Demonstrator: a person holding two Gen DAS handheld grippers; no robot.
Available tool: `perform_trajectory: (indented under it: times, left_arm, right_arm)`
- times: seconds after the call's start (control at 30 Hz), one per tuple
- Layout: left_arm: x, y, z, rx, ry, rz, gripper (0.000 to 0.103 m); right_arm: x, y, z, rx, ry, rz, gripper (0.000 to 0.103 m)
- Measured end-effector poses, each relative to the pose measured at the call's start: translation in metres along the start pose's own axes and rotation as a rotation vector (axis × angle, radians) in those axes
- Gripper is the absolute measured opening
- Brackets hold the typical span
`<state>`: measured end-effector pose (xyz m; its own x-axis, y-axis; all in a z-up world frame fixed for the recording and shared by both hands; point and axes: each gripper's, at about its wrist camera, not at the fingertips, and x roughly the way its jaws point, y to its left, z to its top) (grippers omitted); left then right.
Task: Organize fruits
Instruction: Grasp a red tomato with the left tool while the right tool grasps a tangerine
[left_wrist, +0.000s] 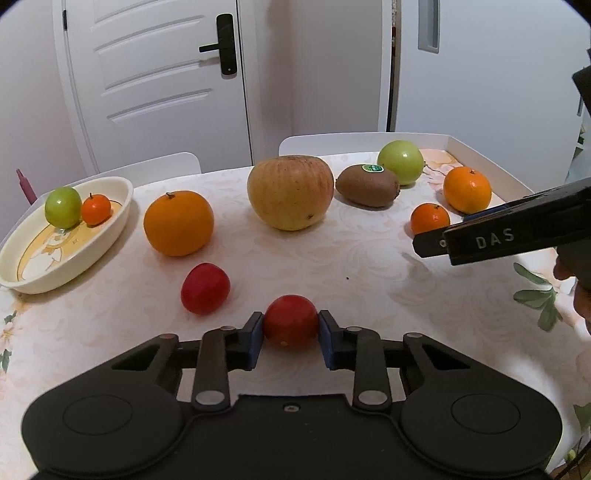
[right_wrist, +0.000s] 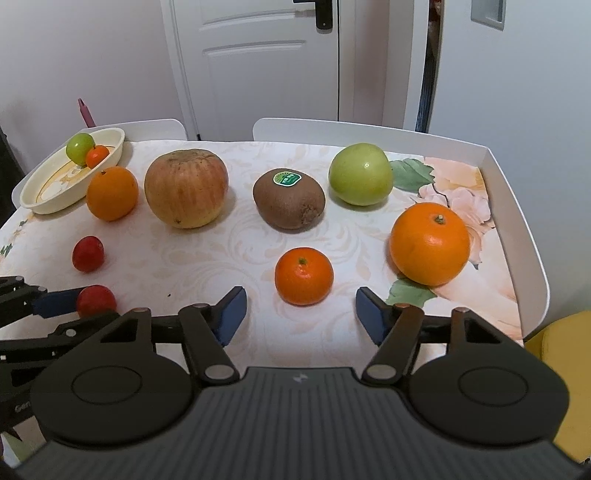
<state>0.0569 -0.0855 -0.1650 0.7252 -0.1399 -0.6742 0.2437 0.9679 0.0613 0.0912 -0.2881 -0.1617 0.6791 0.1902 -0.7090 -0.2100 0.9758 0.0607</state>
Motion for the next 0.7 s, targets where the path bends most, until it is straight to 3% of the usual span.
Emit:
perform_trajectory:
  times: [0.4, 0.53, 0.7]
  left_arm:
    - [0.000, 0.001, 0.001, -0.001, 0.007, -0.001, 0.035]
    - [0.000, 0.003, 0.001, -0.006, 0.011, 0.000, 0.034]
    - [-0.003, 0.006, 0.001, -0.010, 0.012, 0.002, 0.034]
  right_arm:
    - [0.012, -0.003, 0.006, 0.003, -0.005, -0.010, 0.065]
    - [0.014, -0.002, 0.008, -0.006, -0.008, -0.006, 0.051]
    - [0.010, 0.002, 0.013, -0.003, -0.014, 0.008, 0.051]
